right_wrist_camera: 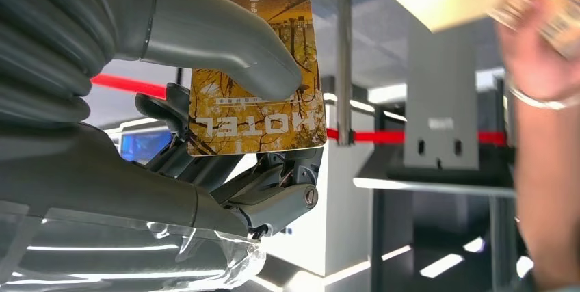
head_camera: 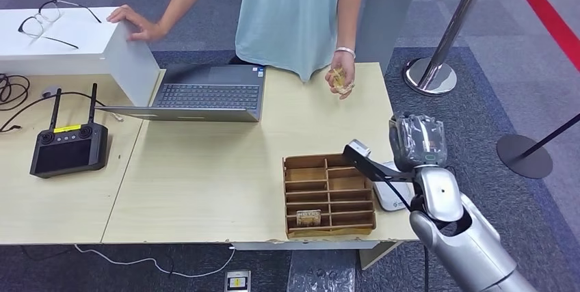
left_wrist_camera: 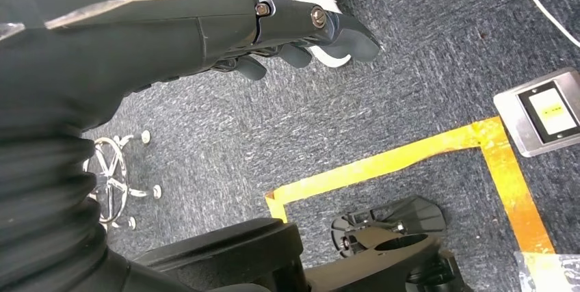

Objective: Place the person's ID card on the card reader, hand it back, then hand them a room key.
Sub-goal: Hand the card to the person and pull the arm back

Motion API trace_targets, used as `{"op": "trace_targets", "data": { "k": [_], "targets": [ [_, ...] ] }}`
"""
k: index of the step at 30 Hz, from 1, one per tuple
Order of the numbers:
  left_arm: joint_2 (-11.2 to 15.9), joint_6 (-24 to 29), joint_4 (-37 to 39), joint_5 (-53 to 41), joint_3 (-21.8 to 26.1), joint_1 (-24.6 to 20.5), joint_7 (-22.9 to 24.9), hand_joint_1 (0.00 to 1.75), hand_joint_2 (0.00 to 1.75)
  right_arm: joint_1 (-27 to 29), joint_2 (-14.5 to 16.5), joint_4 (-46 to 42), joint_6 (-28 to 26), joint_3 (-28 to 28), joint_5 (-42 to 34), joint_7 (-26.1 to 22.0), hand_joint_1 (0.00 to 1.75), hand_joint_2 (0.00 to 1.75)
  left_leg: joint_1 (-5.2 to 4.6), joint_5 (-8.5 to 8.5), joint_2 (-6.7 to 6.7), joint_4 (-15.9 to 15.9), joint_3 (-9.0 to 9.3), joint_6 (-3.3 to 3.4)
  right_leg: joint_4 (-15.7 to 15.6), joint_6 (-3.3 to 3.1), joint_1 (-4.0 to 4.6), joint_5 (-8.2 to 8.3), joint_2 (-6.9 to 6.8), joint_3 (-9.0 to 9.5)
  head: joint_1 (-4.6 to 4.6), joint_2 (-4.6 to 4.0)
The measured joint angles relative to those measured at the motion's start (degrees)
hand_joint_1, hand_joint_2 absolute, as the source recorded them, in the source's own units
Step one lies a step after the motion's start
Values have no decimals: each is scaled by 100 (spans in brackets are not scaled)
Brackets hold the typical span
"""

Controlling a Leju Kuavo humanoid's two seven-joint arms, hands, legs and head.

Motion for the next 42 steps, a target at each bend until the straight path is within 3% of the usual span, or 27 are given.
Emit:
{"op": "trace_targets", "data": {
  "k": [21, 42],
  "targets": [
    [-9, -14, 0, -68, -3, -7, -28, 0, 175, -1079, 228, -128, 389, 563, -14, -98, 175, 175, 0, 0, 0, 0, -2, 0, 2, 0, 1, -1, 0, 0, 1, 0],
    [-14, -15, 0, -85, -5, -13, -6, 0, 175, -1338, 533, 201, 354, 1086, -100, -175, 175, 175, 1, 0, -1, 0, -3, 0, 2, 0, 1, -1, -1, 0, 0, 0]
  ]
}}
